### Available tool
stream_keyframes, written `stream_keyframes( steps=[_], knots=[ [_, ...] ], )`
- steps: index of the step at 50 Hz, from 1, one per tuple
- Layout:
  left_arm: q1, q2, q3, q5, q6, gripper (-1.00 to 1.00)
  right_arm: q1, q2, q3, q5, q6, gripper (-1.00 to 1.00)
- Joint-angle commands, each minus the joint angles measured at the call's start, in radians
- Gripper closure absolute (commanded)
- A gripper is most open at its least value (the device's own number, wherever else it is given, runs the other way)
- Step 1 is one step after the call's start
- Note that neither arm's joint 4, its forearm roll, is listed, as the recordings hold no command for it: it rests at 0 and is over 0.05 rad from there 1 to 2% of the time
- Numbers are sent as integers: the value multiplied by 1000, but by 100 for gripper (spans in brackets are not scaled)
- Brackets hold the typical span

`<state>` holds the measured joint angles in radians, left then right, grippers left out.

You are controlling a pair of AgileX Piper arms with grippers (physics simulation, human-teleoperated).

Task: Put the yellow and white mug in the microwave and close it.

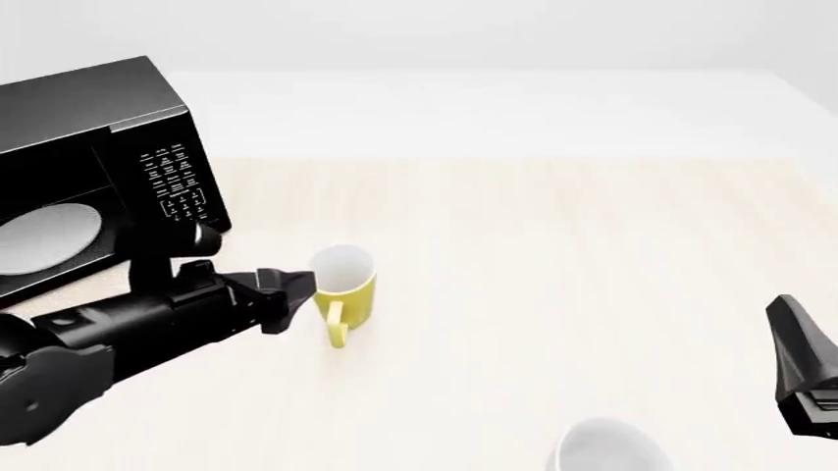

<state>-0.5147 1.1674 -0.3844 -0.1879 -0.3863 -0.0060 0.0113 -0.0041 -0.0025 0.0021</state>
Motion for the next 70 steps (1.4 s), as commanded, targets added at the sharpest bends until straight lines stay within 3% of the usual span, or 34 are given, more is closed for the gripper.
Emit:
stream_keyframes(
  steps=[1, 70],
  knots=[
    [-6, 78, -6, -56, -11, -100, 0, 0, 0, 0, 0, -100],
    [-61, 485, -25, -285, -148, -100, -1, 1, 0, -1, -1, -100]
  ],
)
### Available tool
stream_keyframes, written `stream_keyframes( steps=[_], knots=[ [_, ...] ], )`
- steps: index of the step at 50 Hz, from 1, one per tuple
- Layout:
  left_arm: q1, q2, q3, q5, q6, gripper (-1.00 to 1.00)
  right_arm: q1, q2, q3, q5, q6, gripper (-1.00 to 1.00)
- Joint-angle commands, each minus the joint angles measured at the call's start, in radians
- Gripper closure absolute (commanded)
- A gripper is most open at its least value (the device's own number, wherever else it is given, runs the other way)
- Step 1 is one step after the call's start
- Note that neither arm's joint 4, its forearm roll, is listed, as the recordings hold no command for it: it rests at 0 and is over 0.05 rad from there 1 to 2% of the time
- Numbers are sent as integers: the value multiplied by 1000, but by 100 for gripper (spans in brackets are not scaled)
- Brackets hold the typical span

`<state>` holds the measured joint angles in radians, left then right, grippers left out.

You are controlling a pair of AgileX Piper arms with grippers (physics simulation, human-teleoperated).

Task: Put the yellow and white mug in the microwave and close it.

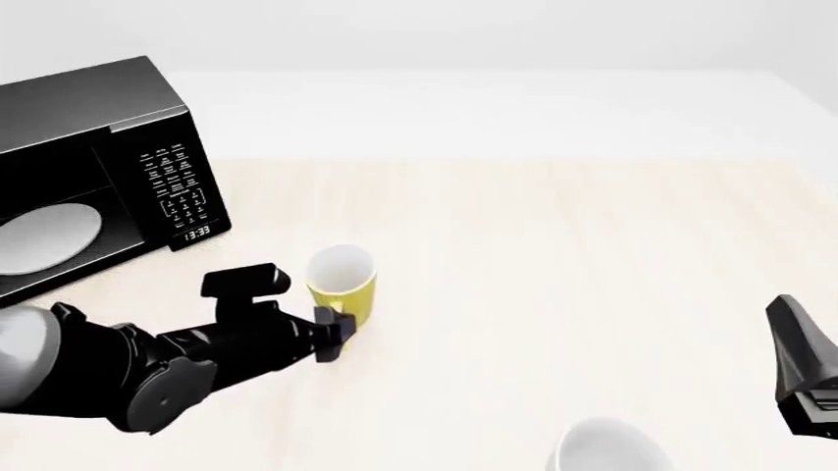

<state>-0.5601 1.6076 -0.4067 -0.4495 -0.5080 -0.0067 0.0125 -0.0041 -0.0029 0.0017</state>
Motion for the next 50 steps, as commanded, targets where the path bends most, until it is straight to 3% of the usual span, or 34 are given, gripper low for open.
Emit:
stream_keyframes(
  steps=[1, 15, 16, 50],
  knots=[
    [-20, 47, -3, -25, -31, -100, 0, 0, 0, 0, 0, -100],
    [-45, 80, -3, -46, -69, -100, 0, 0, 0, 0, 0, -100],
    [-47, 64, 0, -45, -71, 100, 0, 0, 0, 0, 0, -100],
    [5, -232, 63, 83, -14, 100, 0, 1, 0, 0, 0, -100]
  ],
)
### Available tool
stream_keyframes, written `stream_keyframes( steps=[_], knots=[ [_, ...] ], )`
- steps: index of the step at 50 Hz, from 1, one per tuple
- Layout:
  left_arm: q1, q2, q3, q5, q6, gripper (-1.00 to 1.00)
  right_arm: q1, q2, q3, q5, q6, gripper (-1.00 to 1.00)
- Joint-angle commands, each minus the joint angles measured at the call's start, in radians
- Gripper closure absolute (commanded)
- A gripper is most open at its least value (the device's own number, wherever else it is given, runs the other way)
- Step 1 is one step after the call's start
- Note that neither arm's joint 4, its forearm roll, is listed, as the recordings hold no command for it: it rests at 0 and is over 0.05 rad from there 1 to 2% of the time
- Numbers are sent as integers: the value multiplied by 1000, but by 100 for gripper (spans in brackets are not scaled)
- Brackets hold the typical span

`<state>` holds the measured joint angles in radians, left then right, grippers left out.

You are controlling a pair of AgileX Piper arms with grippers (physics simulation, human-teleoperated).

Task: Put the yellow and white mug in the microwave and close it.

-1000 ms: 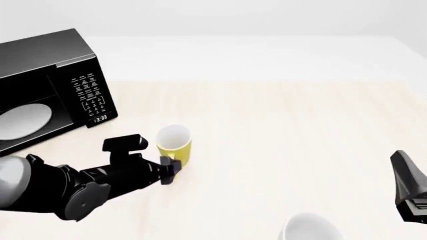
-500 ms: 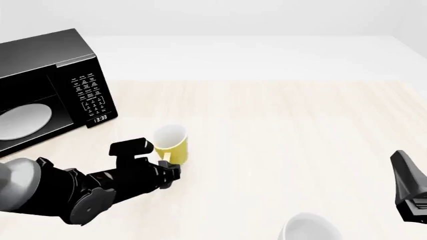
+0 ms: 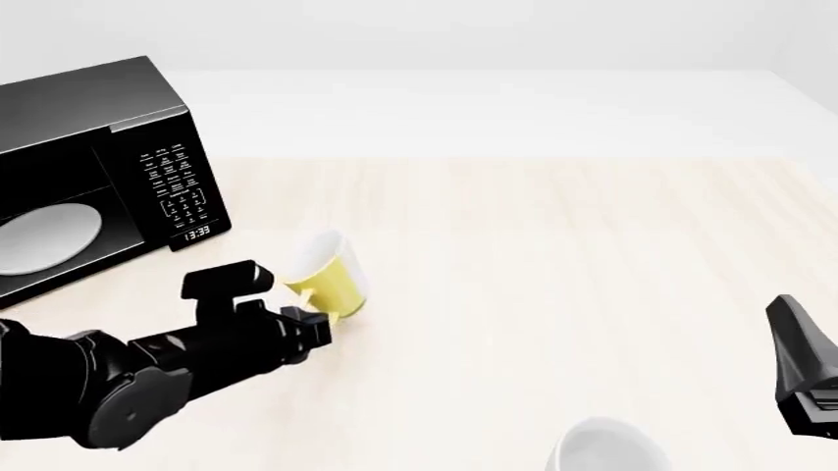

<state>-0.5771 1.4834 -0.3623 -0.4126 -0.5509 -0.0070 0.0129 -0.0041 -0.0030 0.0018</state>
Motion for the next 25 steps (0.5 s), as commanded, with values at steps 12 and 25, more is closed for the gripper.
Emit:
stream_keyframes(
  steps=[12, 25],
  knots=[
    [91, -224, 33, 116, 103, 100, 0, 0, 0, 0, 0, -100],
    [203, -351, 43, 207, 183, 100, 0, 0, 0, 0, 0, -100]
  ],
)
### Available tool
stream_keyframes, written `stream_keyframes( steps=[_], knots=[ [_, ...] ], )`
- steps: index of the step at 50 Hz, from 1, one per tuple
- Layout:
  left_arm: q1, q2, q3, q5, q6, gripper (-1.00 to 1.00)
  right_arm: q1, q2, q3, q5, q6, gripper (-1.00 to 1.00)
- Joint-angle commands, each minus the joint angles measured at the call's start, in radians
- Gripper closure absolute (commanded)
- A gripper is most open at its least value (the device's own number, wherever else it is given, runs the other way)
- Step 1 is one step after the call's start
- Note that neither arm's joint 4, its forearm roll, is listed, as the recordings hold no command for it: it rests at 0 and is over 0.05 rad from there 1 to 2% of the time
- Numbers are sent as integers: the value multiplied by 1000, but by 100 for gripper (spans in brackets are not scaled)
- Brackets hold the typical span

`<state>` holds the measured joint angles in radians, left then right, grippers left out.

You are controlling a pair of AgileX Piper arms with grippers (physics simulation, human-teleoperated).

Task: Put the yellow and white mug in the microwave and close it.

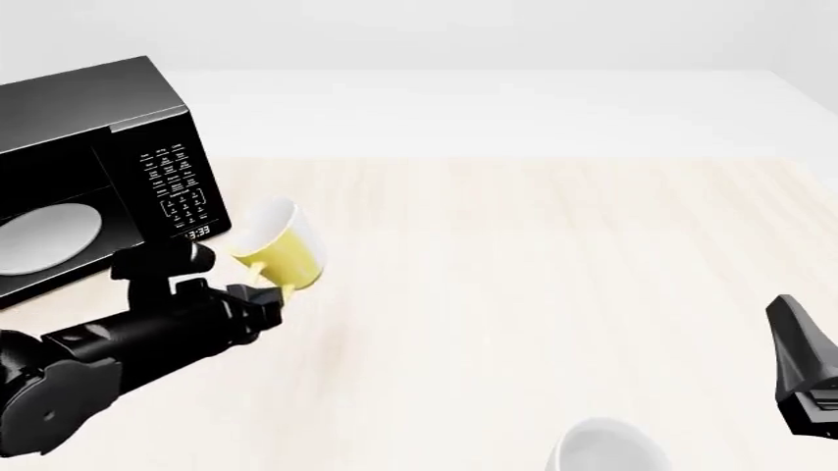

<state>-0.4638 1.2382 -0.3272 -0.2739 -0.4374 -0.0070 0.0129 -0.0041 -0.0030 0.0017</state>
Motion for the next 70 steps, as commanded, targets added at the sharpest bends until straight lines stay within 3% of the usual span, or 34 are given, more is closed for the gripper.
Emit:
stream_keyframes(
  steps=[1, 39, 70],
  knots=[
    [90, -106, 8, 69, 70, 100, 0, 0, 0, 0, 0, -100],
    [465, -239, -4, 186, 153, 100, 0, 0, 0, 0, 0, -100],
    [689, -143, -31, 146, 177, 100, 0, 0, 0, 0, 0, -100]
  ],
)
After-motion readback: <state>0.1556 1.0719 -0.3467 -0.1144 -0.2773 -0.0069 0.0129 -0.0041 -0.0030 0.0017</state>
